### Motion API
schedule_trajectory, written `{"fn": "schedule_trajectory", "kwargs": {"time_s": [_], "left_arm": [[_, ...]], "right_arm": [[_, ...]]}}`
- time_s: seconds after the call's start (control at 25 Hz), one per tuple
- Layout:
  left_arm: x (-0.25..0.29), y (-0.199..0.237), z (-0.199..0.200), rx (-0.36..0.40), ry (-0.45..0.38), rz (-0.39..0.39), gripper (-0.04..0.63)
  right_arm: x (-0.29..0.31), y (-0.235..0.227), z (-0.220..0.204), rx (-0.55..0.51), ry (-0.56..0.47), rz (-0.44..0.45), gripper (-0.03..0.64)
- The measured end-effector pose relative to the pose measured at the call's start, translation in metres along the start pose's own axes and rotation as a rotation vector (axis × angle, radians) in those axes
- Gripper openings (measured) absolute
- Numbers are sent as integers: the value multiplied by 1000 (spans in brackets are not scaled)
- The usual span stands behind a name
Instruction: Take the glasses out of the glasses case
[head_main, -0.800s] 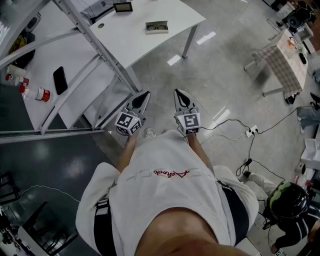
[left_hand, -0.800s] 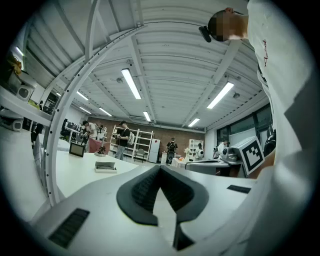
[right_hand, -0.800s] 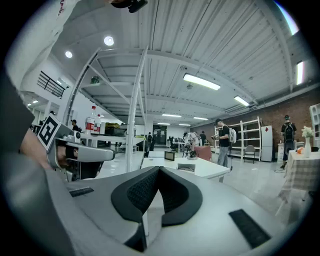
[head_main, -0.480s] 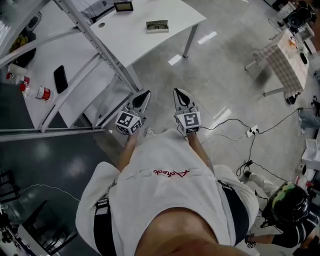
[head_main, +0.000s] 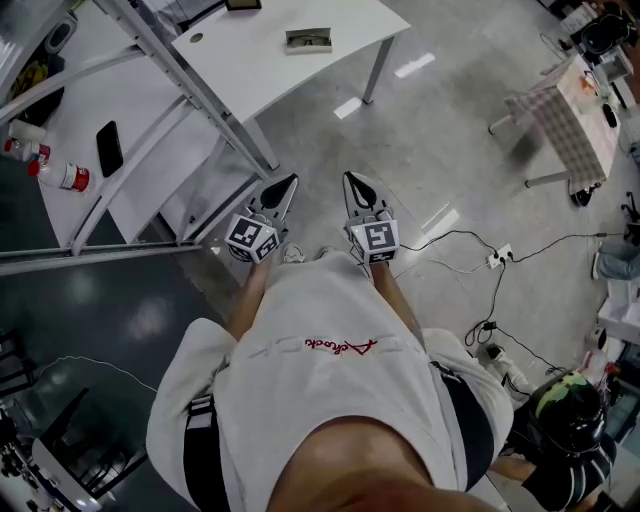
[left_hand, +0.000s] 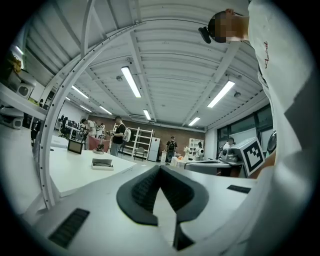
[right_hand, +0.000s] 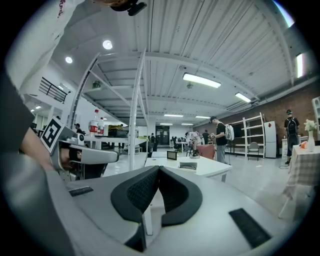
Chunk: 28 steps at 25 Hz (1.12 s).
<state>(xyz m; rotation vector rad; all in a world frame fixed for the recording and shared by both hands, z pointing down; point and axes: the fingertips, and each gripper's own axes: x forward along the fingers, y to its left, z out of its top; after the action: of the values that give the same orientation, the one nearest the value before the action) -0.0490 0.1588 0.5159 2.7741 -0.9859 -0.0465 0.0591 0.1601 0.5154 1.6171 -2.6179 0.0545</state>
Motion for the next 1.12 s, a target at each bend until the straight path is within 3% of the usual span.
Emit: {"fn": "schedule_trajectory", "kwargs": {"time_s": [0.56,1.12], "left_arm": [[23,-36,-14,-9,8,-28,14],[74,10,-12,-26,-3,-49,14]], "right_arm": [[-9,-22,5,31,-41,27,21],[48,-52,0,12,-16,29,21]]}}
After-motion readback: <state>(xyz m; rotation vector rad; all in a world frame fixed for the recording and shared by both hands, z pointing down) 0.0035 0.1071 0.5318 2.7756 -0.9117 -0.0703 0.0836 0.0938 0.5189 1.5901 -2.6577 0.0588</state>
